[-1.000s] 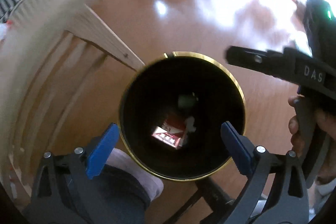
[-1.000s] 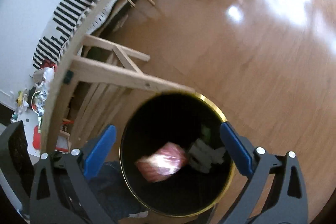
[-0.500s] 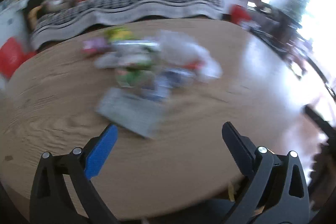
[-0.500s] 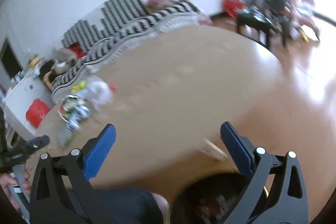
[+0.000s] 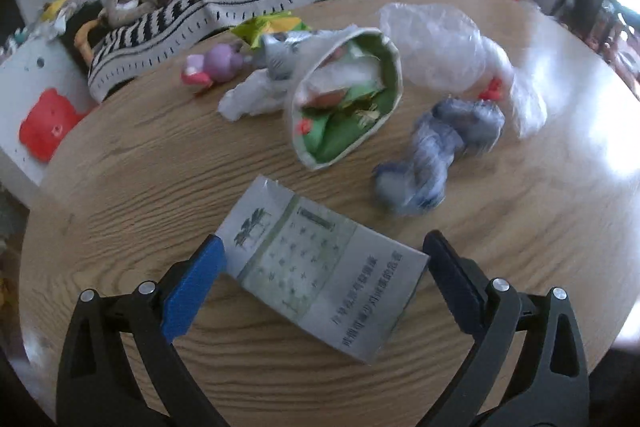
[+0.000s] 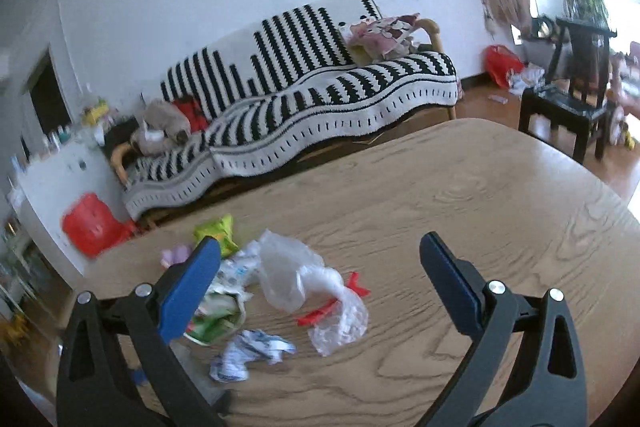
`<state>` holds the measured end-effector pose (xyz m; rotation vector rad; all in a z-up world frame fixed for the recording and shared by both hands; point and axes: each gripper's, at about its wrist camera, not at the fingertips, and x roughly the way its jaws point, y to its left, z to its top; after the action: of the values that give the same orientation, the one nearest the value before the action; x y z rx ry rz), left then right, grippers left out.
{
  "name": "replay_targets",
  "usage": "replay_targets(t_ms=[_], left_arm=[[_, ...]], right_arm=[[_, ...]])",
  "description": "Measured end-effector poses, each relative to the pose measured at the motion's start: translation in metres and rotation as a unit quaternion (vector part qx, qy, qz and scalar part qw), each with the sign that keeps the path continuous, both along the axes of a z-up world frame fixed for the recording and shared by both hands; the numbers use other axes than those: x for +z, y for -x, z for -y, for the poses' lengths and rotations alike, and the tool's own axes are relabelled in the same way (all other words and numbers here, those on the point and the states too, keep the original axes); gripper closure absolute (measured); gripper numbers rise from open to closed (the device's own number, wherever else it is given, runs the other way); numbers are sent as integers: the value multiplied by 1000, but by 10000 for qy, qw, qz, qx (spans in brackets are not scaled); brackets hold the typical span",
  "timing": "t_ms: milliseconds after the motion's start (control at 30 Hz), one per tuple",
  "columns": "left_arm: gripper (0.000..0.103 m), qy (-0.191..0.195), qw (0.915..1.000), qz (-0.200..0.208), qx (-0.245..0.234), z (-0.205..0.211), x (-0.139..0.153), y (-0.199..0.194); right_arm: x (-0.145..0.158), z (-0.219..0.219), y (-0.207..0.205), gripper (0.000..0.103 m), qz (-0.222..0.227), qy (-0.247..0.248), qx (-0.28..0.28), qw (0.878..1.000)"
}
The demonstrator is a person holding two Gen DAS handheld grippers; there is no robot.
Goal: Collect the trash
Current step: 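Return to the table and grasp the white cigarette pack with the left tool, then grasp the clear plastic bag with the right tool while the left tool holds the white pack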
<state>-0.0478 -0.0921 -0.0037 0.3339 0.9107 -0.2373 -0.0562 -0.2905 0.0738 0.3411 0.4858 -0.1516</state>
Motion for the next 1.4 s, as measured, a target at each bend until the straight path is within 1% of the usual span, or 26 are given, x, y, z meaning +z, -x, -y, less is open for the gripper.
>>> replay_targets(t_ms=[33, 67, 133, 233, 300, 333, 400, 467, 533, 567, 600, 733, 833, 867, 900, 933, 967, 1000, 1067, 1167, 1233, 1300, 1400], left_arm=[[6, -13, 10000, -12, -23, -8, 0, 0], [6, -37, 10000, -75, -34, -20, 0, 1], [6, -3, 9998, -200, -67, -42, -1, 2], [6, 209, 9991, -338, -145, -62, -4, 0], [6, 665, 9971, -361, -22, -84, -9, -6], [6, 779, 9965, -269, 100, -92, -11, -7], [6, 651, 9974, -257, 171, -98, -9, -9], [6, 554, 9984, -116, 95, -100, -10, -9], [6, 591, 9981, -121, 104, -102, -10, -12], [6, 681, 9974, -186, 153, -104, -10, -17], [6, 751, 9967, -241, 209, -106, -10, -22], [6, 754, 9964, -260, 278, -106, -9, -36], [6, 747, 9965, -270, 277, -104, -8, -41], [6, 744, 9964, -311, 246, -104, -8, -42], [10, 742, 9965, -337, 205, -104, -8, -43], [18, 755, 9966, -308, 91, -103, -7, -42], [49, 765, 9969, -195, -34, -103, -2, -40], [48, 755, 9969, -219, 61, -105, -1, -41], [49, 840, 9961, -247, 65, -107, 0, -43], [49, 1023, 9943, -285, 102, -108, 2, -44], [49, 1030, 9943, -224, 174, -109, 4, -45], [48, 1054, 9940, -146, 270, -110, 7, -46], [48, 1264, 9906, -138, 503, -116, 11, -50]], right_arm=[[-11, 1, 1, 7, -169, 82, -42, 9998], [-22, 7, -1, 7, -409, 4, -49, 9992], [-35, 18, -3, 7, -568, -234, -69, 9981], [-50, 22, -13, 7, -839, -129, -71, 9964], [-59, 19, -15, 7, -903, -106, -61, 9958], [-64, 18, -14, 7, -878, -34, -82, 9961], [-70, 17, -16, 7, -932, -5, -49, 9956], [-68, 18, -18, 7, -786, -51, -111, 9968], [-67, 15, -29, 7, -763, 40, -116, 9970], [-66, 12, -35, 7, -784, 81, -62, 9969], [-66, 8, -42, 7, -819, 139, -3, 9965], [-65, -11, -70, 7, -1023, 519, 347, 9928], [-70, -25, -88, 8, -1316, 652, 638, 9871], [-73, -27, -93, 15, -1425, 613, 731, 9852], [-76, -28, -97, 35, -1504, 527, 810, 9839], [-77, -28, -98, 51, -1519, 454, 829, 9839], [-78, -27, -98, 73, -1514, 398, 820, 9843], [-77, -25, -96, 74, -1461, 316, 862, 9850], [-77, -25, -92, 76, -1393, 243, 892, 9859], [-70, -25, -79, 76, -1092, 242, 821, 9903], [-64, -25, -69, 76, -905, 222, 756, 9928], [-56, -21, -58, 76, -673, 121, 626, 9957], [-44, -13, -44, 76, -311, -95, 436, 9985]])
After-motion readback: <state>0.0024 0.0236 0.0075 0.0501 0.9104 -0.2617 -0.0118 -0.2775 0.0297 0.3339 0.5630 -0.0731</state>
